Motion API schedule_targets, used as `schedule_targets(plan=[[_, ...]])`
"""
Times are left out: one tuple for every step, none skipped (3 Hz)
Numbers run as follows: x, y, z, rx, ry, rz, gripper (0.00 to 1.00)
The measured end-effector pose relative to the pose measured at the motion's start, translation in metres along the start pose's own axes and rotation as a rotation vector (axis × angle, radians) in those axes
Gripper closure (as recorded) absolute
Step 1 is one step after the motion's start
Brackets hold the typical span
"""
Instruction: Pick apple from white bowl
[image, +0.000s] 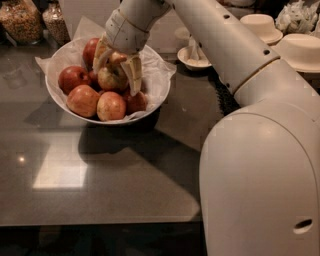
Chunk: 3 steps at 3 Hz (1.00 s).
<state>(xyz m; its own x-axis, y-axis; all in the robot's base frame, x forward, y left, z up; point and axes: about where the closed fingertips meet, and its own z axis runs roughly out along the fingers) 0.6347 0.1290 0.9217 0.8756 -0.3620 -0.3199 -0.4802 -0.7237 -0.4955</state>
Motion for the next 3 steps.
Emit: schedule_targets(plan=[[0.000, 0.000, 0.000, 0.000, 0.000, 0.000, 0.97], [-0.002, -0.003, -0.005, 0.000, 0.000, 0.000, 1.00], [-0.015, -0.018, -0.019, -0.020, 0.071, 0.010, 1.00]])
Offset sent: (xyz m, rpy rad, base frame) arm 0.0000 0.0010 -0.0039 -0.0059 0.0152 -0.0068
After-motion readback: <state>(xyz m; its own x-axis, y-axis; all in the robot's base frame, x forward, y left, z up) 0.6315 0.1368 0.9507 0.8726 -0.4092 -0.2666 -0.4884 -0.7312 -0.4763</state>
